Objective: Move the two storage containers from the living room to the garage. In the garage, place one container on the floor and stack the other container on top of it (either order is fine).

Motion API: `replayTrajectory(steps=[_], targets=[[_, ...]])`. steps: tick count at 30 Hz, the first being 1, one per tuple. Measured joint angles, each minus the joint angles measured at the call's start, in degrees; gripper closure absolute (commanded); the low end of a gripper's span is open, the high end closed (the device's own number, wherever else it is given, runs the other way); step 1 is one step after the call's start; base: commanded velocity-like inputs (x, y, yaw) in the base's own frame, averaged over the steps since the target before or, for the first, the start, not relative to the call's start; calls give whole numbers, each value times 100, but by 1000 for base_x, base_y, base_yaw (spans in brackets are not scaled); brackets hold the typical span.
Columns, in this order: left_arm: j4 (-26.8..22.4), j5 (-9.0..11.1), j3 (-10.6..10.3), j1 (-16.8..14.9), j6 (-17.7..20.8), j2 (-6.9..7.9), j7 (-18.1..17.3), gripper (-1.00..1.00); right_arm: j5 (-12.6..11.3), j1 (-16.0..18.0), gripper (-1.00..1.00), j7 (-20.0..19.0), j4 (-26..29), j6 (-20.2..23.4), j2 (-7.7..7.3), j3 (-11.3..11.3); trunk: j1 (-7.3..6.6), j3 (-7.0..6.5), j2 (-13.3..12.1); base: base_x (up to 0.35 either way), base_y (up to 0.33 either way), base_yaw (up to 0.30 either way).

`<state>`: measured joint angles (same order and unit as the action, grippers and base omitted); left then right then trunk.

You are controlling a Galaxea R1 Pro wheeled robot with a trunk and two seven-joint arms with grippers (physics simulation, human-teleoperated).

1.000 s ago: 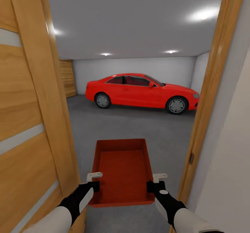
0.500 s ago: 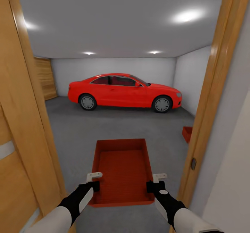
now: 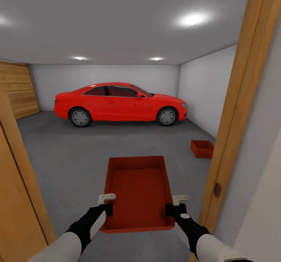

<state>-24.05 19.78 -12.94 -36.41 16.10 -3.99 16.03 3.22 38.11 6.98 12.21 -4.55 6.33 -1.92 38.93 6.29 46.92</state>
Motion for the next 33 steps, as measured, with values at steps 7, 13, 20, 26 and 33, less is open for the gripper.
replayTrajectory(steps=[7,13,20,26,33], targets=[[-3,-3,7,1,4,36,-49,100,-1,1,100,48,-2,-2,34,-9,2,0,0,94,72,-28],[-4,-5,8,1,4,30,-44,100,0,1,100,41,-2,-1,30,-7,2,0,0,4,3,-1],[-4,10,-16,1,-1,-31,51,100,-2,1,100,-45,-1,-4,-31,10,2,0,0,0,0,0],[8,-1,6,1,-18,6,-17,100,0,1,100,13,-2,-9,7,-7,1,0,0,49,0,0],[27,-7,22,1,-36,31,-67,100,0,1,100,55,-3,-10,33,-24,-1,0,1,268,0,0]])
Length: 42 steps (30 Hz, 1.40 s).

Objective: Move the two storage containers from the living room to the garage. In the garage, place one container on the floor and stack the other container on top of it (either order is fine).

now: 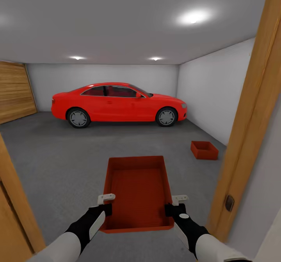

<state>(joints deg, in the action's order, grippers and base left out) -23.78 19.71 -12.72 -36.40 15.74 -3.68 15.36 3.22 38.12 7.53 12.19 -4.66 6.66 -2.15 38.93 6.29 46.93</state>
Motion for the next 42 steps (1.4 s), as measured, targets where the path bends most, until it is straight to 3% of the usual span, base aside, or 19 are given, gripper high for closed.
replayTrajectory(steps=[10,18,29,42], targets=[[-6,16,-27,1,5,-115,181,100,-2,1,100,-173,1,3,-114,36,0,0,-1,317,0,89],[-5,-6,6,0,7,52,-69,100,5,0,100,61,-1,-3,50,-1,-1,0,-1,320,0,82],[0,32,-40,0,-5,-110,178,100,-3,0,100,-165,1,0,-111,31,-1,0,-1,320,15,3],[47,22,-10,0,-46,-102,126,100,-3,0,100,-132,1,6,-97,6,-1,0,-1,320,123,0]])
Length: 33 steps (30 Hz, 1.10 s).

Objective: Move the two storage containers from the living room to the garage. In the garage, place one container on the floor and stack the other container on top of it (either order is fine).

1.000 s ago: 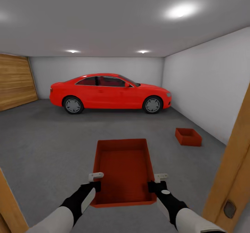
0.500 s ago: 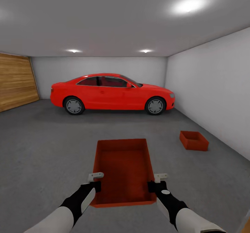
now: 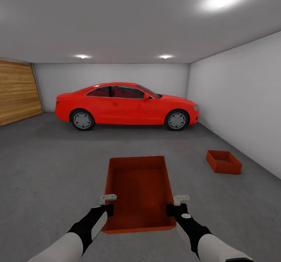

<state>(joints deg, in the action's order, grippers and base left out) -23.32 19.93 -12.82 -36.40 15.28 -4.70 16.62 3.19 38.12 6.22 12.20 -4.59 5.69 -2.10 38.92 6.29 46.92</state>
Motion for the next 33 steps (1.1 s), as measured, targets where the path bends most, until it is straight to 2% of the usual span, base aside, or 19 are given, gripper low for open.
replayTrajectory(steps=[10,19,33], targets=[[23,-9,26,0,-30,56,-101,100,2,0,100,93,-1,-8,58,-28,0,0,0,321,48,0],[20,13,-6,0,-29,-18,19,100,0,0,100,-27,0,-8,-20,-5,0,0,0,322,1,0],[20,14,-6,0,-23,-19,21,100,0,0,100,-28,0,-2,-20,-4,0,0,0,322,0,0]])
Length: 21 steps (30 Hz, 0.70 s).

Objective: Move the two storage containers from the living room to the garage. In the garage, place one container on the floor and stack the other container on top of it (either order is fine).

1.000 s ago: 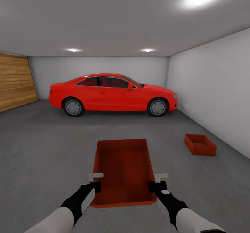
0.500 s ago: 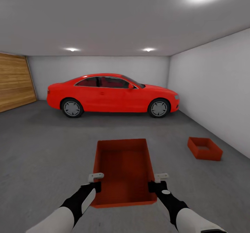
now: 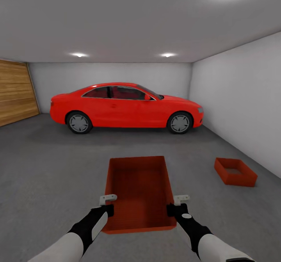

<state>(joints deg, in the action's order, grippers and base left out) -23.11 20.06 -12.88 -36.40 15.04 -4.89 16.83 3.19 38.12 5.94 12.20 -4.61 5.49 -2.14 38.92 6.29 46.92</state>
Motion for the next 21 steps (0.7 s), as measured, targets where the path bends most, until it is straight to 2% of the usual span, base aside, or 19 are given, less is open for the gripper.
replayTrajectory(steps=[21], targets=[[6,7,-7,0,-22,1,-7,100,1,0,100,5,0,-15,0,-4,0,0,0,322,0,0]])
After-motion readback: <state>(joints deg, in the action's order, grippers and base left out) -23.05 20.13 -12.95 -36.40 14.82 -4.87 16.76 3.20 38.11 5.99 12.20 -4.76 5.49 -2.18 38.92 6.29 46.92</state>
